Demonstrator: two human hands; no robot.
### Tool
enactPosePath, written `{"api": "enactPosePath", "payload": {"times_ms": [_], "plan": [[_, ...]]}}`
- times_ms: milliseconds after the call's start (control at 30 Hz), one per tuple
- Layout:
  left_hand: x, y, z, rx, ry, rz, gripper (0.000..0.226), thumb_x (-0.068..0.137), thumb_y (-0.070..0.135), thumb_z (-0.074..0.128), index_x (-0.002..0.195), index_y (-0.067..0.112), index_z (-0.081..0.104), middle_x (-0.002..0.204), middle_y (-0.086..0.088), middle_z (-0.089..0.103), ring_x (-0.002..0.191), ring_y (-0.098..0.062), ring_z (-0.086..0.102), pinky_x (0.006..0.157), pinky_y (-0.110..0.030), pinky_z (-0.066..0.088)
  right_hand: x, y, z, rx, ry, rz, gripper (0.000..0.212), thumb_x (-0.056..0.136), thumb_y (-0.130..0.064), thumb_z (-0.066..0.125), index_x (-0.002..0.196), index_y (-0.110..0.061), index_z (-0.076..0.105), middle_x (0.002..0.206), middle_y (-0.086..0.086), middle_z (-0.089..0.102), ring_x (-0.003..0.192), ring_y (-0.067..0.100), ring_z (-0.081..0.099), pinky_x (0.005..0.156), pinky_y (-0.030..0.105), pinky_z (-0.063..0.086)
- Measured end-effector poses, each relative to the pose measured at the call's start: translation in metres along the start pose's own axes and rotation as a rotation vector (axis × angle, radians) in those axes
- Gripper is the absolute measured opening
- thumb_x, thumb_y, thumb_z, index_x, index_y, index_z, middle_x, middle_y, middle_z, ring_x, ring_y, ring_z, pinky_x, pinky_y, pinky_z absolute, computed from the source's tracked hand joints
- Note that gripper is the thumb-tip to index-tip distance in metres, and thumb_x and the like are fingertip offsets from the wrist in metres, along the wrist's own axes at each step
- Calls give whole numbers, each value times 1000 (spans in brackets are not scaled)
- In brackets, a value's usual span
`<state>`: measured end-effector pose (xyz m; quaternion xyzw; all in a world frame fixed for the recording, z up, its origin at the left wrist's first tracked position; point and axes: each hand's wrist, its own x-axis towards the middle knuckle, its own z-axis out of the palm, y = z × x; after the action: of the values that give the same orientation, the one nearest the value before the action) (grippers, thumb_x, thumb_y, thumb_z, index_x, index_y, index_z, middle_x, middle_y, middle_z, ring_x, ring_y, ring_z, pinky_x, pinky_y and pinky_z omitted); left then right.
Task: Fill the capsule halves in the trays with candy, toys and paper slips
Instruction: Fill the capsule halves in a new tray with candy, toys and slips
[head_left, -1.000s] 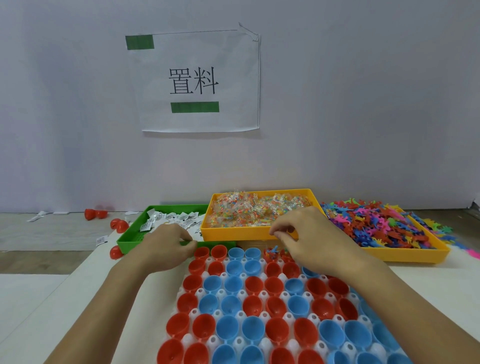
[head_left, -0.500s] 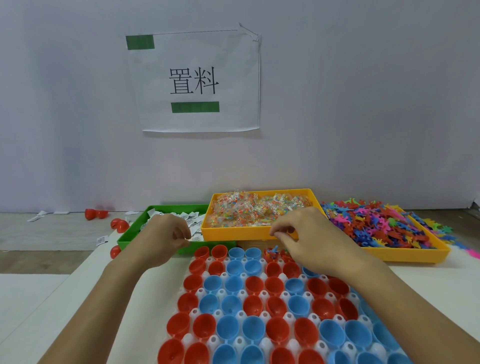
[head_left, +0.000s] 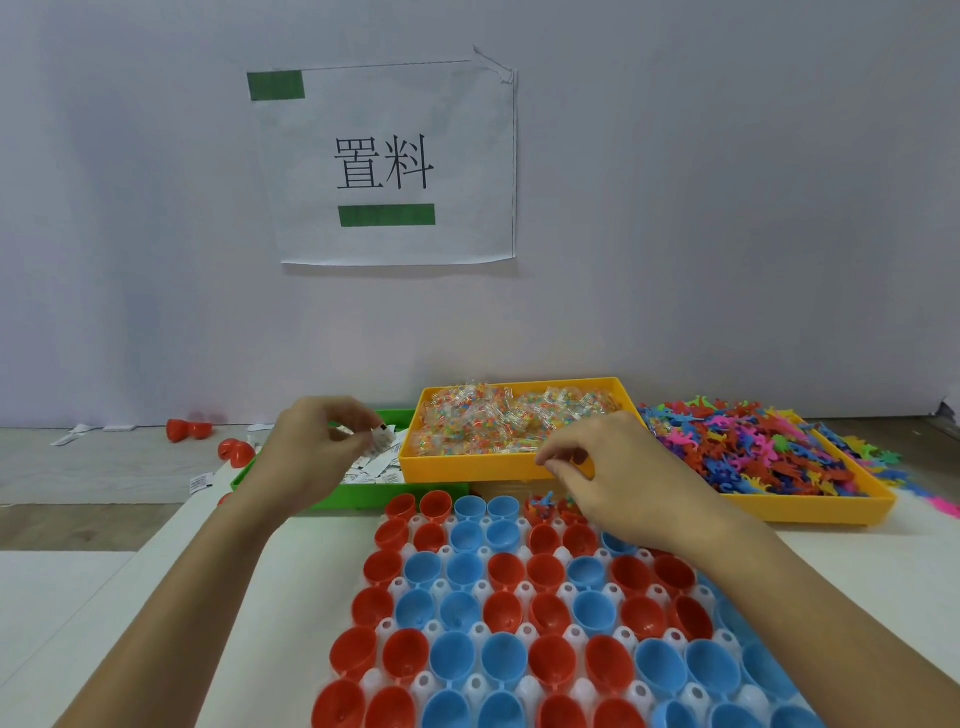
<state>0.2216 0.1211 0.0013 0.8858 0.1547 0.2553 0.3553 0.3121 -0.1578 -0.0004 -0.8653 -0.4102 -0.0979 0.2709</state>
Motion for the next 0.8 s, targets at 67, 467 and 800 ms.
{"api": "enactPosePath", "payload": {"times_ms": [67,467,800], "plan": [[-3,12,0,-150,-21,-15,15,90,5,68,88,19,73,88,1,72,81,-26,71,72,-35,55,1,-2,0,50,11,5,18,96,-22,62,106,-26,76,96,-13,72,88,1,63,83,19,52],[-33,87,35,-414,-258,206,23,86,1,72,100,19,70,74,2,68,72,-13,68,73,-28,58,1,-15,-11,576,145,36,7,90,-22,72,96,-23,76,85,-10,75,83,4,71,79,20,57],[-35,79,58,-39,-182,314,13,86,10,71,91,22,69,83,2,68,73,-8,62,64,-12,47,4,0,-4,376,210,129,13,87,-12,73,80,-22,77,69,-15,71,71,-4,67,65,9,50]]}}
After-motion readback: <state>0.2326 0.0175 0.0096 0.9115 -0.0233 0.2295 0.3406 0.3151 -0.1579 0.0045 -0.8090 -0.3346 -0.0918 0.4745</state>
